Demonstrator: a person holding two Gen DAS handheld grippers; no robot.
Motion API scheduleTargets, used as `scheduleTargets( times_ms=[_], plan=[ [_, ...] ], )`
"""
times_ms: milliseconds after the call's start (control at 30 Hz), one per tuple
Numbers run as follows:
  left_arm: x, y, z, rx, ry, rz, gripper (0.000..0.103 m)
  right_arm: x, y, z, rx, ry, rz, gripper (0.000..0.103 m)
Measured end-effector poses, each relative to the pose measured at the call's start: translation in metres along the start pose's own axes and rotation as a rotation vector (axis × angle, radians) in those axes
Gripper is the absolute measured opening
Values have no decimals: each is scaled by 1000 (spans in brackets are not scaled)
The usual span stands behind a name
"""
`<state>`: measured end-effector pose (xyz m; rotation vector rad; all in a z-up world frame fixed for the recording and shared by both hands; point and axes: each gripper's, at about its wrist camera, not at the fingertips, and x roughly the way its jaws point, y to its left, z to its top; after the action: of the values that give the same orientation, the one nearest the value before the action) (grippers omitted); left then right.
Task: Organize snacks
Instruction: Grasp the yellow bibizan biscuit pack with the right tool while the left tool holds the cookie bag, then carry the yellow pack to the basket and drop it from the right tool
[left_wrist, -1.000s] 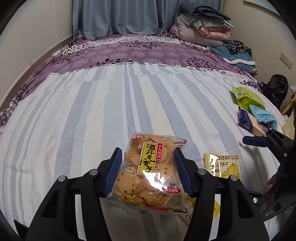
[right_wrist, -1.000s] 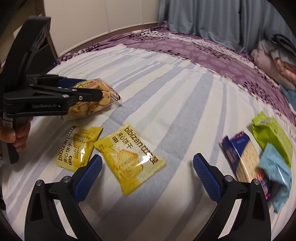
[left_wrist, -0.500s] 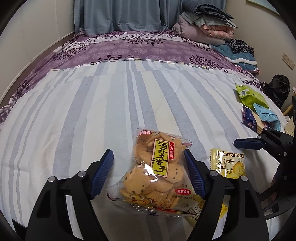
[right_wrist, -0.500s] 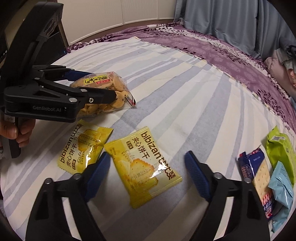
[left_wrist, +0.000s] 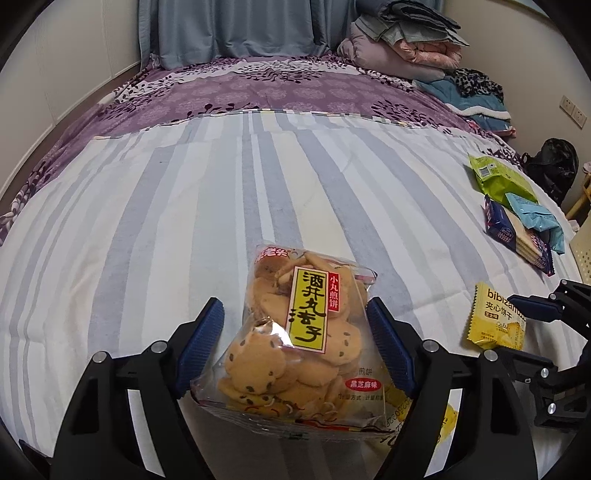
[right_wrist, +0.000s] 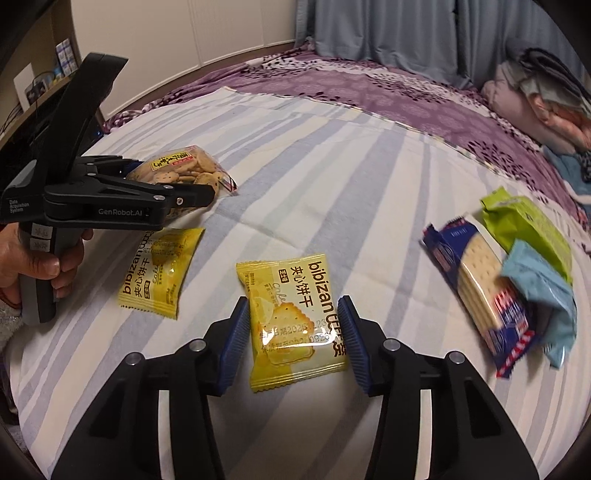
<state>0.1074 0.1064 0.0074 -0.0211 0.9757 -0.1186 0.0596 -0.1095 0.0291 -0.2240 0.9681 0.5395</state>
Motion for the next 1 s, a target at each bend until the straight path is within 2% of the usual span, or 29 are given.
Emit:
scheduleTargets(
  times_ms=[200, 600, 1000],
  plan=[
    [-11, 5, -7, -20, -12, 0, 66, -17, -8, -4, 69, -44, -2, 48],
    [-66, -7, -2, -20, -106, -19, 65, -66, -20, -5, 138, -159, 8, 48],
    [-114, -61, 8, 63, -178, -78, 65, -119, -49, -23, 223, -266, -35, 49]
  ],
)
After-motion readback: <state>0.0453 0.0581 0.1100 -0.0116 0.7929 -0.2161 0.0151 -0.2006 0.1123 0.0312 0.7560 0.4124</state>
